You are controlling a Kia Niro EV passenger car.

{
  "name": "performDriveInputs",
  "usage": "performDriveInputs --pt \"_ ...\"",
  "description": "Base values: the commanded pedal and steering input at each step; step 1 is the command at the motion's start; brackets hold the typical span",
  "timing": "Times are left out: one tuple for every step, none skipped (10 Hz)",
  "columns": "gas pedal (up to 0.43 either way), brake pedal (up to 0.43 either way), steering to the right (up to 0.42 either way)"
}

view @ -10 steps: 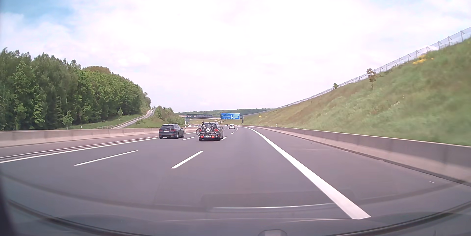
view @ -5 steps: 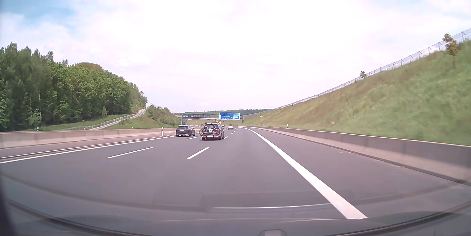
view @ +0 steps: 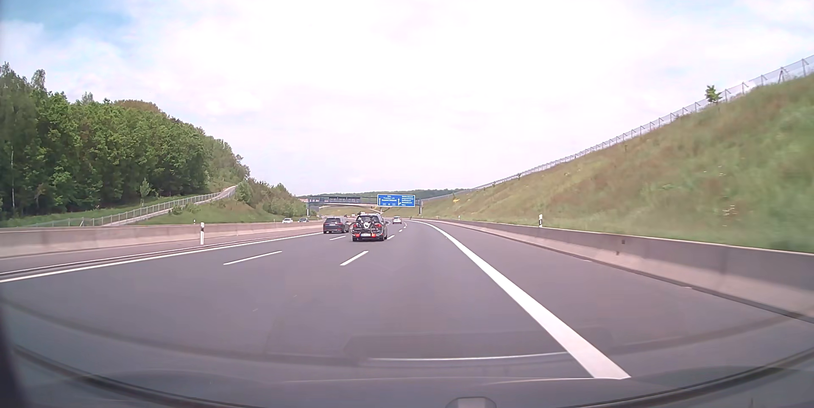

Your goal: Follow the waypoints while adhering to traffic rules and regulations

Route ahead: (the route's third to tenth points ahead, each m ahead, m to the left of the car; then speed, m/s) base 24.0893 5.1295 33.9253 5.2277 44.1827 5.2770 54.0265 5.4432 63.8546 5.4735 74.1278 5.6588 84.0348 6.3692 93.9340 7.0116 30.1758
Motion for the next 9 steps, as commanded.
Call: performDriveInputs --pt "0.098 0.000 -0.002" --pt "0.098 0.000 -0.002" --pt "0.098 0.000 -0.003" --pt "0.098 0.000 -0.004" --pt "0.098 0.000 -0.004" --pt "0.098 0.000 -0.004" --pt "0.098 0.000 -0.004" --pt "0.098 0.000 -0.004" --pt "0.087 0.000 -0.004"
